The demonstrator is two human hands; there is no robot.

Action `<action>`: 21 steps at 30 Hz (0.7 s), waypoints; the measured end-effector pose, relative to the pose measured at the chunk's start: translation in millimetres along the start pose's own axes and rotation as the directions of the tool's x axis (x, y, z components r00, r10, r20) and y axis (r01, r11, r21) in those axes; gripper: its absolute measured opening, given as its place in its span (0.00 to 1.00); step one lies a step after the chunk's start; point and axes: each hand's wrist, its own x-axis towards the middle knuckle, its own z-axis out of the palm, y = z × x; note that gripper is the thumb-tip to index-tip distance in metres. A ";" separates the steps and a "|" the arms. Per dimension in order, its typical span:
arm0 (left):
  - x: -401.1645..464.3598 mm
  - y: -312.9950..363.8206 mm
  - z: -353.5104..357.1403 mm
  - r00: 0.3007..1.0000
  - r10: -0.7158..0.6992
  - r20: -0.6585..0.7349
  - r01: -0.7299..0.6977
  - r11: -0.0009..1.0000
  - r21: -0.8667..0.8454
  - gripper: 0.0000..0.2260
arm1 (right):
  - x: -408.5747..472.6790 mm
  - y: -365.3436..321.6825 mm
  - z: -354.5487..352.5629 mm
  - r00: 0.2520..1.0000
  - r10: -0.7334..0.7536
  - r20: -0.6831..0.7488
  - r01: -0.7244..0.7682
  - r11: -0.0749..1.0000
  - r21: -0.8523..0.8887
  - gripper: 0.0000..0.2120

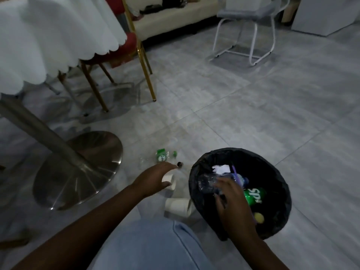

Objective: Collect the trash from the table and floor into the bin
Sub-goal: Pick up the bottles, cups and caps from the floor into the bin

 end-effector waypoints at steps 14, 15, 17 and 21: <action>-71.1 -118.0 79.0 0.957 -0.290 0.025 0.291 0.957 -0.022 0.24 | -50.2 20.9 194.3 0.921 -0.138 0.364 0.119 0.990 0.077 0.31; -67.3 -121.0 84.4 0.958 -0.285 0.028 0.286 0.958 -0.020 0.24 | -51.8 29.4 203.3 0.909 -0.134 0.394 0.136 0.990 0.024 0.35; -57.1 -127.8 97.4 0.965 -0.262 0.029 0.263 0.965 -0.018 0.23 | -53.7 43.3 219.7 0.877 -0.074 0.474 0.145 0.983 -0.115 0.39; -31.0 -136.5 122.3 0.977 -0.212 0.003 0.212 0.977 -0.018 0.26 | -58.7 66.9 243.9 0.832 0.090 0.547 0.112 0.939 -0.325 0.41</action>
